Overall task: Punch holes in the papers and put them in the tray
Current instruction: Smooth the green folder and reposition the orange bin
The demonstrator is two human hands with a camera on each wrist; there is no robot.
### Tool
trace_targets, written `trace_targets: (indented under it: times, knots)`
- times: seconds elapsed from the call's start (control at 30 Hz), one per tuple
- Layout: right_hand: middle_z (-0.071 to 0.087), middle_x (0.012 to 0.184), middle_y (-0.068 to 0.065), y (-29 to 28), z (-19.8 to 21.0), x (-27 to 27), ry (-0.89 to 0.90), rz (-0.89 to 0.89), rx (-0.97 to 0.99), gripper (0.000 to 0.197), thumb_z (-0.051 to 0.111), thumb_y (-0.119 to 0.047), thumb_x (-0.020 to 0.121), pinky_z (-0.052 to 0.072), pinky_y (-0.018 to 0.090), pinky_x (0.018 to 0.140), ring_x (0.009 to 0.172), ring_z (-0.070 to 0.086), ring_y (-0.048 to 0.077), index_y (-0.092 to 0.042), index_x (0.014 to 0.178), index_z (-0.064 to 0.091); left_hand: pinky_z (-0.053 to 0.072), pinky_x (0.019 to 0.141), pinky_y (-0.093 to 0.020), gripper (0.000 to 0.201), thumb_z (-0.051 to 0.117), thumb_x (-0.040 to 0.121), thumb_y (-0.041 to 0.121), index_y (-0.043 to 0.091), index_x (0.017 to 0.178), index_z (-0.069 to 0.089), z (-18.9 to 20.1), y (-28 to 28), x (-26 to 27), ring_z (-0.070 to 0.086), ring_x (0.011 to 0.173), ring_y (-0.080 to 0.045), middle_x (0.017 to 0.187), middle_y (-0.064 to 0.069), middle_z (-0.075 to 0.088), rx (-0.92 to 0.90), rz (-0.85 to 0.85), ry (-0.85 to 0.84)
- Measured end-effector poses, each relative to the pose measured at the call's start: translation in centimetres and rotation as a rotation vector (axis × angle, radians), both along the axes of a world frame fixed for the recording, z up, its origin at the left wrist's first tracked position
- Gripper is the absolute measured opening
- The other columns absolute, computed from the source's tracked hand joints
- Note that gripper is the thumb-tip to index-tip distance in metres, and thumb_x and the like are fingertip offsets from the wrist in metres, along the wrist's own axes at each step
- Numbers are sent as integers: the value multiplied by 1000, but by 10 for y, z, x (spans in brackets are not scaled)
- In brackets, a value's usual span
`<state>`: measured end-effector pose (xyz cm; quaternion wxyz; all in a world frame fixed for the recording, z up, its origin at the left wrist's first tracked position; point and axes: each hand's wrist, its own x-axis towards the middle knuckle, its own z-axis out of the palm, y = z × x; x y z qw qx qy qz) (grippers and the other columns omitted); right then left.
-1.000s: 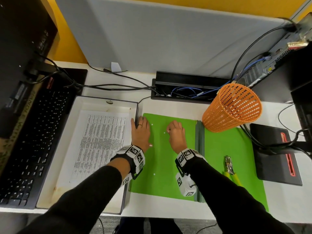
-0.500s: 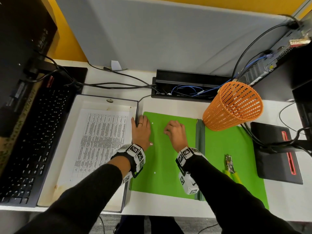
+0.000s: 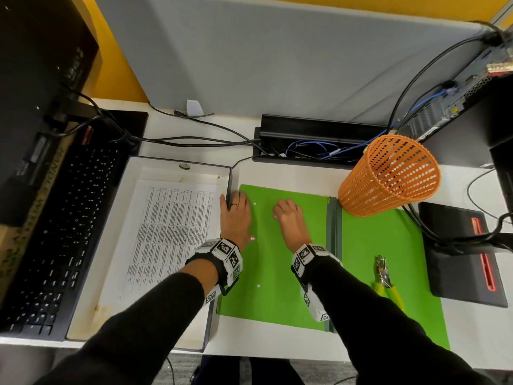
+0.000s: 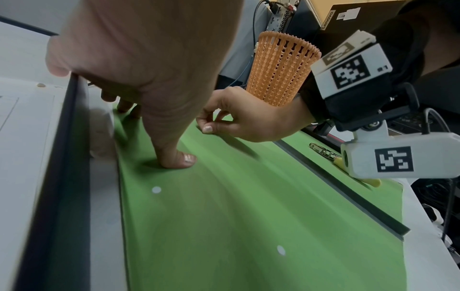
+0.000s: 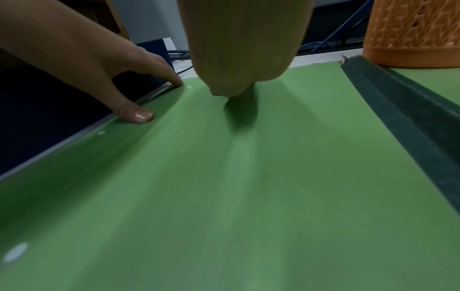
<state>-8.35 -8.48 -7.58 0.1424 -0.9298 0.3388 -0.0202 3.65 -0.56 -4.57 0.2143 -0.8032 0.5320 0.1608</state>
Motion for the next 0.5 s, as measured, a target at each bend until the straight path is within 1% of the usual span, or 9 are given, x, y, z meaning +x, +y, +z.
trace_targets:
  times: [0.07, 0.13, 0.23, 0.33, 0.4, 0.43, 0.5]
  knots:
    - [62, 99, 11, 2, 1, 0, 47, -12, 2, 28, 64, 14, 70, 46, 39, 77, 94, 55, 28, -4, 91, 61, 7, 116, -57, 111, 63, 76, 58, 1, 149, 2, 0, 0, 0, 4, 148, -31, 159, -16, 4, -2, 0, -6]
    - [57, 108, 13, 1, 1, -1, 49, -25, 35, 32, 52, 17, 75, 39, 39, 84, 101, 49, 28, -3, 99, 57, 7, 116, -57, 111, 63, 76, 58, 1, 149, 3, -1, 0, 0, 4, 148, -31, 159, -16, 4, -10, -2, -8]
    - [53, 108, 13, -2, 0, -7, -6, -129, 78, 44, 40, 25, 70, 34, 36, 85, 102, 46, 27, -5, 100, 55, 8, 116, -57, 111, 63, 76, 58, 1, 149, 3, -1, 0, 0, 5, 148, -31, 159, -16, 5, -13, -3, -4]
    - [51, 109, 10, -5, 0, -11, -17, -183, 125, 47, 37, 24, 71, 31, 34, 89, 105, 44, 24, -8, 102, 54, 8, 116, -58, 112, 63, 75, 59, 0, 149, 3, 0, 0, 0, 5, 148, -31, 159, -17, 5, -12, -2, -5]
    - [52, 109, 9, -6, -1, -12, -23, -184, 154, 40, 40, 20, 76, 31, 32, 89, 105, 45, 23, -8, 101, 55, 8, 116, -58, 112, 63, 75, 59, 1, 149, 3, 0, 0, 0, 5, 148, -31, 159, -17, 5, -11, -2, -8]
    - [54, 107, 8, -5, -1, -12, -42, -182, 168, 33, 44, 16, 80, 30, 31, 88, 104, 47, 24, -8, 99, 56, 8, 116, -58, 112, 62, 75, 60, 1, 149, 2, 0, 0, -1, 5, 148, -31, 159, -16, 5, -9, -3, -10]
    - [58, 104, 6, -5, -2, -12, -97, -176, 184, 14, 53, 0, 87, 30, 31, 86, 102, 51, 23, -9, 96, 60, 8, 116, -57, 112, 62, 76, 61, 1, 149, 2, 0, 1, -1, 6, 148, -30, 159, -16, 5, -7, -8, -14]
